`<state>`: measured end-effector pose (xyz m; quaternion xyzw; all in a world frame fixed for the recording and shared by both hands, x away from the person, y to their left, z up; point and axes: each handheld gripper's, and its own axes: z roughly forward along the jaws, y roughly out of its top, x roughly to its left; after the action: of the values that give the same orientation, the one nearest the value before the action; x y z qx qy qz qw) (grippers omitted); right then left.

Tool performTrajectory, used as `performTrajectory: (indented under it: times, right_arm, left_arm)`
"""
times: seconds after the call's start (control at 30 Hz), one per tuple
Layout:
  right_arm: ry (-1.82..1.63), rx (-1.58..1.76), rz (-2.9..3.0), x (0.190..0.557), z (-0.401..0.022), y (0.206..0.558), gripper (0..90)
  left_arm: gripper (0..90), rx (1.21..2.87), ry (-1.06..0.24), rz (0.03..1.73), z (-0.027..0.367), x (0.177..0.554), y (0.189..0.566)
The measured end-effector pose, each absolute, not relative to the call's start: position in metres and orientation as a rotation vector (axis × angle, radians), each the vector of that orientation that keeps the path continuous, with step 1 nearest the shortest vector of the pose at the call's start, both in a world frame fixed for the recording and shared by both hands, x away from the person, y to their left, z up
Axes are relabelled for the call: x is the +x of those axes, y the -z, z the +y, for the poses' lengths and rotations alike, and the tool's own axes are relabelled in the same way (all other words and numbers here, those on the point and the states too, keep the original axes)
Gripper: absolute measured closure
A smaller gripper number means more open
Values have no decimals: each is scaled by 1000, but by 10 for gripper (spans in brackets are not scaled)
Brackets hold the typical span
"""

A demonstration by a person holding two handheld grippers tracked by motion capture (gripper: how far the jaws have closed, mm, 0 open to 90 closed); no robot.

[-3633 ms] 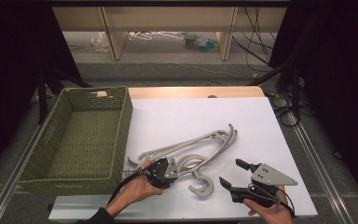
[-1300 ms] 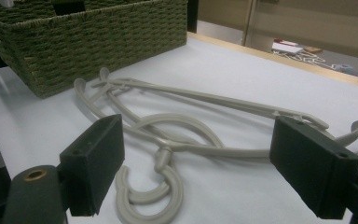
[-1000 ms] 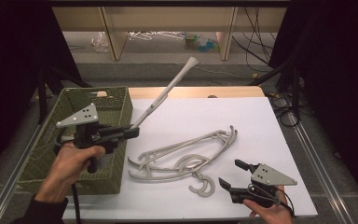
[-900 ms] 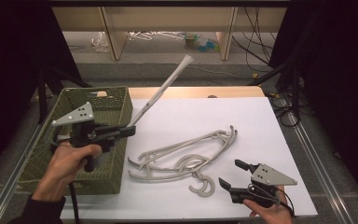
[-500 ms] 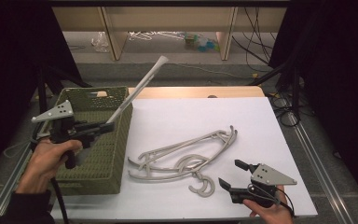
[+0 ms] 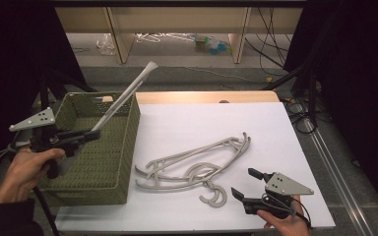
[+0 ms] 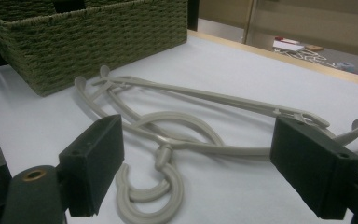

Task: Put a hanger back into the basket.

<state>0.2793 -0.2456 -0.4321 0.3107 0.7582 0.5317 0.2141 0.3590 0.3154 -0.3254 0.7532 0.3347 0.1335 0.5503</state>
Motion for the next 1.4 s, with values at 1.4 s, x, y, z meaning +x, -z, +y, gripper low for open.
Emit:
performTrajectory:
  times: [1.4]
  right_arm:
    - [-1458,882,2126,279,-246,432,184]
  left_arm:
    - [808,1883,-262,969,379,355,364]
